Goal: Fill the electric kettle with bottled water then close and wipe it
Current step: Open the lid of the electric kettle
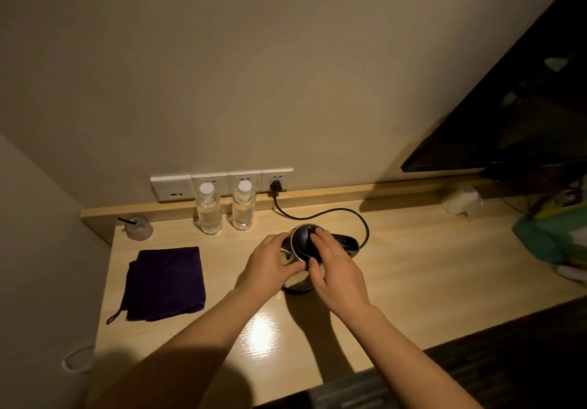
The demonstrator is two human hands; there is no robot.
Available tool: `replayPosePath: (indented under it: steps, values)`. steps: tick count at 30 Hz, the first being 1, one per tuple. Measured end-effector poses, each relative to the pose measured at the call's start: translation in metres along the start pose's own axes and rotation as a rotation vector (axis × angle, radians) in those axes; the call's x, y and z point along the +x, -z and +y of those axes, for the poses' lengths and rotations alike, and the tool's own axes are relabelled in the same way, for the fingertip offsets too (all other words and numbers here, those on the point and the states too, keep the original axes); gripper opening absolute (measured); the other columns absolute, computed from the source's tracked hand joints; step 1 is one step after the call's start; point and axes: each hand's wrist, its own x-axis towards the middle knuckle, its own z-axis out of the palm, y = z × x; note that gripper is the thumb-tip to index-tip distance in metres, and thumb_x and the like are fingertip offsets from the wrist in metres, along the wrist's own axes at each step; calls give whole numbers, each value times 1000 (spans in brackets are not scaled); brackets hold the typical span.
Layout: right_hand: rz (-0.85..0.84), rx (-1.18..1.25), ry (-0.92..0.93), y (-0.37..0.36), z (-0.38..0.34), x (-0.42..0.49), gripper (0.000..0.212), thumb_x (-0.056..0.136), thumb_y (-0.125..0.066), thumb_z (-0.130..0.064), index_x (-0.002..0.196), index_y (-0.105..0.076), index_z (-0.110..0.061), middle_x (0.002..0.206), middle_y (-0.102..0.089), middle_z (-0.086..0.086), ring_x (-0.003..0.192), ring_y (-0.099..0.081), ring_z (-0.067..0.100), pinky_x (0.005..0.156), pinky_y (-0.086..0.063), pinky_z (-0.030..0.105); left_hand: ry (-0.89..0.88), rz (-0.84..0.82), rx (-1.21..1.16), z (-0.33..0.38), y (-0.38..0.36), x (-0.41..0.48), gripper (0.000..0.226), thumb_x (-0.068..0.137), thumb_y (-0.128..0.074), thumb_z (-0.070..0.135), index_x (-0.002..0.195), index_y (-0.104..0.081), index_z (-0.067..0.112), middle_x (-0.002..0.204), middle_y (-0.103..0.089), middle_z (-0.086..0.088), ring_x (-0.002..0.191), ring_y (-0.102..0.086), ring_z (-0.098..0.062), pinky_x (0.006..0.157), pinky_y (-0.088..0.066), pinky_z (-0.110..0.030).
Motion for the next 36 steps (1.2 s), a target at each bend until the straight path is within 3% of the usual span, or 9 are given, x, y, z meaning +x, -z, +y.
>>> replayPosePath:
  steps: [4,9,14,20,25,28,32,34,36]
  values:
    - [0,64,-42,8,9,13,50,103,-54,-31,152,-46,-23,159,-44,-5,145,-42,13,110,-36,24,63,66,-33,2,-11,-17,66,86,-75,50,145,-53,30,130,-62,10,113,-62,-14,94,-57,-40]
    - [49,57,-74,10,9,29,45,97,-65,-37,138,-62,-19,139,-65,-3,129,-58,17,103,-48,31,109,91,-219,3,-9,-20,41,98,-56,41,138,-60,36,125,-70,9,102,-69,-10,91,-61,-45]
    - [119,68,-122,5,5,33,41,94,-70,-32,132,-66,-19,127,-71,-3,119,-64,17,95,-54,33,167,145,-356,5,-5,-15,34,101,-60,12,131,-72,22,112,-77,8,104,-69,-2,102,-55,-31]
    - [218,55,-125,-1,-1,29,33,95,-66,-25,127,-70,-18,119,-75,-1,109,-69,18,89,-57,34,189,177,-376,3,-8,-15,35,99,-62,11,126,-75,29,110,-79,13,108,-70,-3,102,-56,-35]
    - [187,78,-128,4,-1,30,33,96,-65,-26,128,-70,-19,121,-74,-3,111,-69,16,90,-57,33,202,168,-381,8,-6,-16,34,100,-61,11,127,-74,28,111,-78,12,110,-70,-7,104,-56,-39]
    - [187,261,-208,10,2,31,32,95,-68,-24,126,-71,-19,117,-75,-5,108,-69,14,93,-59,34,208,151,-329,15,-2,-15,36,103,-59,18,138,-66,21,128,-74,1,122,-66,-17,105,-50,-32]
    - [158,750,-352,32,17,34,31,94,-69,-10,124,-72,-18,105,-73,-13,98,-66,0,98,-57,33,162,118,-270,28,2,-8,45,106,-55,30,149,-56,18,144,-63,0,135,-56,-19,106,-43,-28]
    - [77,903,-358,44,31,37,41,98,-63,-5,133,-65,-26,115,-70,-15,109,-64,3,100,-57,35,143,101,-242,32,2,-4,42,107,-53,30,146,-58,17,143,-64,-1,133,-57,-20,110,-45,-33]
    - [-6,982,-353,54,46,40,52,101,-56,-1,139,-60,-37,128,-66,-16,120,-61,9,100,-57,37,146,89,-246,31,0,-3,37,107,-53,29,141,-62,18,134,-69,0,127,-61,-20,104,-47,-32]
